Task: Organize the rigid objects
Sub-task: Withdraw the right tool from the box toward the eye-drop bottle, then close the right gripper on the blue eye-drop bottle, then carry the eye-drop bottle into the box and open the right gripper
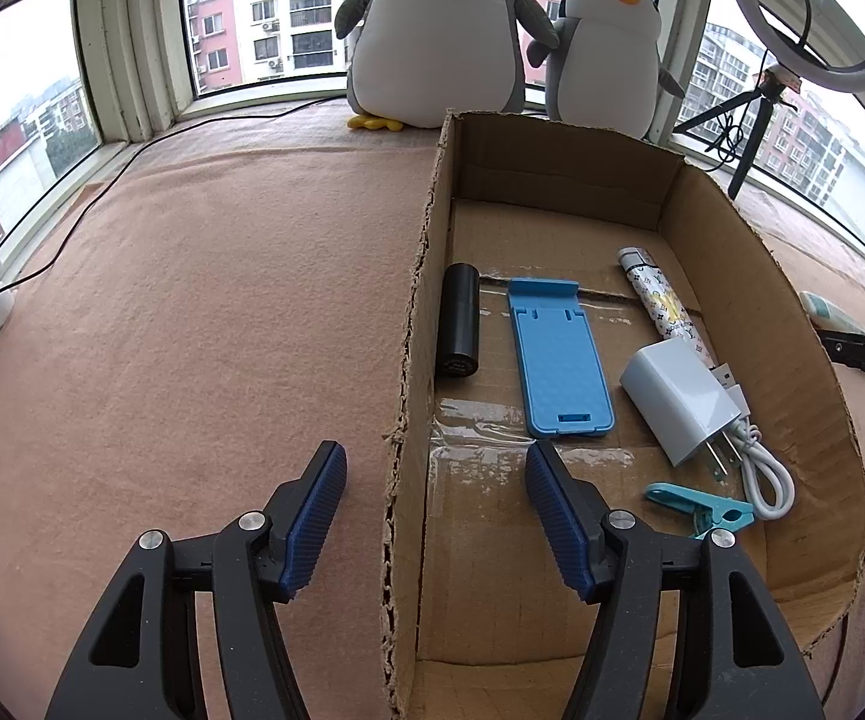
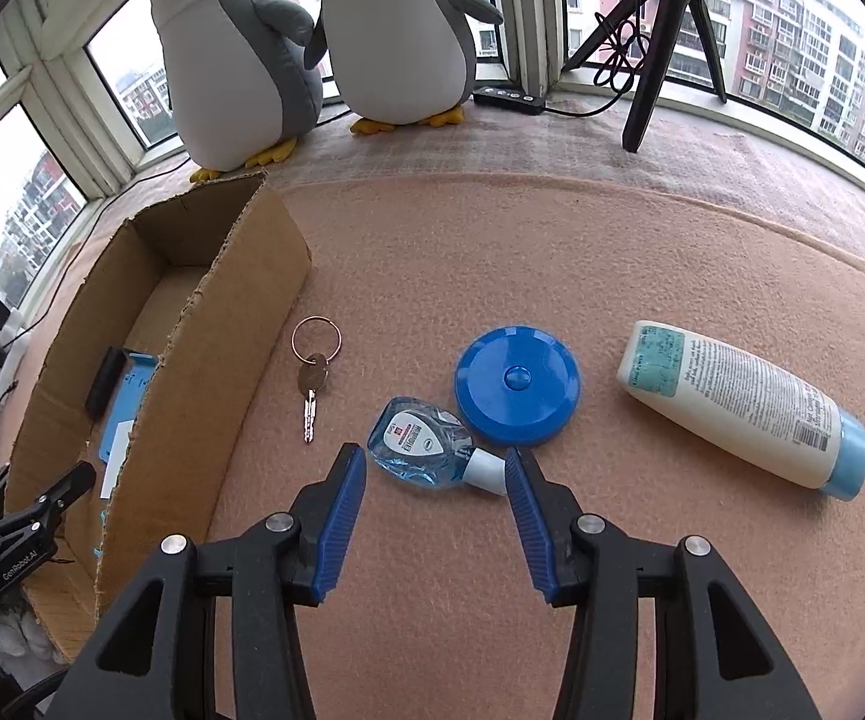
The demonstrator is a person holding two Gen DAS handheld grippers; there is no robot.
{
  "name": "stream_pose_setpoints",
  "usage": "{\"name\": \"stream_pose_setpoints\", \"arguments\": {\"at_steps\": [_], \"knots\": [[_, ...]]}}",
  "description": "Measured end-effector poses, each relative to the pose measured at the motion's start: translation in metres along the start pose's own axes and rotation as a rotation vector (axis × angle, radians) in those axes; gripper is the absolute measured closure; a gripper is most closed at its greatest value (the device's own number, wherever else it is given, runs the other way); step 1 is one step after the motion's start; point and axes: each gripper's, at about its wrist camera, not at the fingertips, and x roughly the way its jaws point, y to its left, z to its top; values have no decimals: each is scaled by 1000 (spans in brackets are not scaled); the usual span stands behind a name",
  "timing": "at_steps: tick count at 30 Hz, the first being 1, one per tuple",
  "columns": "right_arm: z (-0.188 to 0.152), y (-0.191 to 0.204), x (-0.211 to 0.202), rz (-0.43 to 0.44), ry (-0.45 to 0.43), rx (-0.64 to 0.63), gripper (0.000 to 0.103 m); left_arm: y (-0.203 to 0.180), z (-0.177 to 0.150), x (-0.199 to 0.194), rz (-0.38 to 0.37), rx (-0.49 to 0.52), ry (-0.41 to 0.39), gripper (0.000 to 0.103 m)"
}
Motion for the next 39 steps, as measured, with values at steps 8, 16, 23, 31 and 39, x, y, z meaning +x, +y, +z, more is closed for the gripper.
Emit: {"name": "stream_pose_setpoints", "arguments": {"at_steps": [8,16,23,31,39], "knots": [[9,15,13,0,20,-105,52,1,0,0,3,3,0,35],[3,28,22,-35,49,-183,53,1,0,0,2,3,0,35],[3,27,21,-49,41,-160,70,1,0,0,3,3,0,35],[-4,31,8,-55,10,-139,70,1,0,0,2,1,0,35],[-4,44,-35,-4,-76,-103,70,1,0,0,2,1,0,35]]}}
